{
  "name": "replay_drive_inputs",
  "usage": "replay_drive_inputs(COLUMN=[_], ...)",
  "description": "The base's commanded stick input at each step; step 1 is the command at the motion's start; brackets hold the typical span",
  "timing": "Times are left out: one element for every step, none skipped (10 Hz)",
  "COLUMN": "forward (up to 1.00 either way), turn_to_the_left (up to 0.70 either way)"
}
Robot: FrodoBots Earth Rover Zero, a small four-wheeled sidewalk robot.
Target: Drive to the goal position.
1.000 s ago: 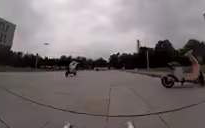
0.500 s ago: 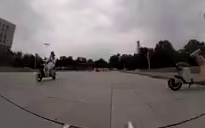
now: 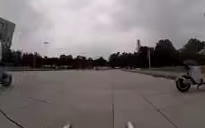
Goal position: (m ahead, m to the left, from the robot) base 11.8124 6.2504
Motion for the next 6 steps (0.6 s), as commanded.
replay_drive_inputs(forward=[0.7, 0.7, 0.7, 0.7, 0.7, 0.7], turn_to_the_left=[0.0, 0.0, 0.0, 0.0, 0.0, 0.0])
